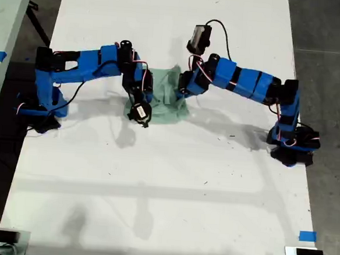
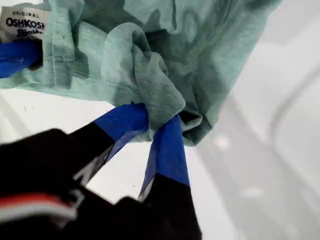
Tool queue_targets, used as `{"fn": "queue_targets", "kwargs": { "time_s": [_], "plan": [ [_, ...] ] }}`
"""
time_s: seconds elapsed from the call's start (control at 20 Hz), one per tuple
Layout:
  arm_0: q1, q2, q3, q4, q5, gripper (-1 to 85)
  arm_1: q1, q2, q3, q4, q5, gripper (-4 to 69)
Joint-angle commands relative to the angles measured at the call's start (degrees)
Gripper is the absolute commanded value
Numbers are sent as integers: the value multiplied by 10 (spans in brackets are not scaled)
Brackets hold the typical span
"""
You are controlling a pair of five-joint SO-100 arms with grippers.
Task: Fold t-shirt
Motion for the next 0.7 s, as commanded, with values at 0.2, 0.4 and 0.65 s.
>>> {"fn": "queue_targets", "kwargs": {
  "time_s": [0.2,0.4,0.65],
  "plan": [
    [-76,40,-6,-8,54,236,47,11,-25,-119,-41,143],
    [-144,98,7,-6,102,338,85,25,-40,-137,-76,268],
    [-225,256,178,-72,101,338,129,65,-3,-91,-76,223]
  ]
}}
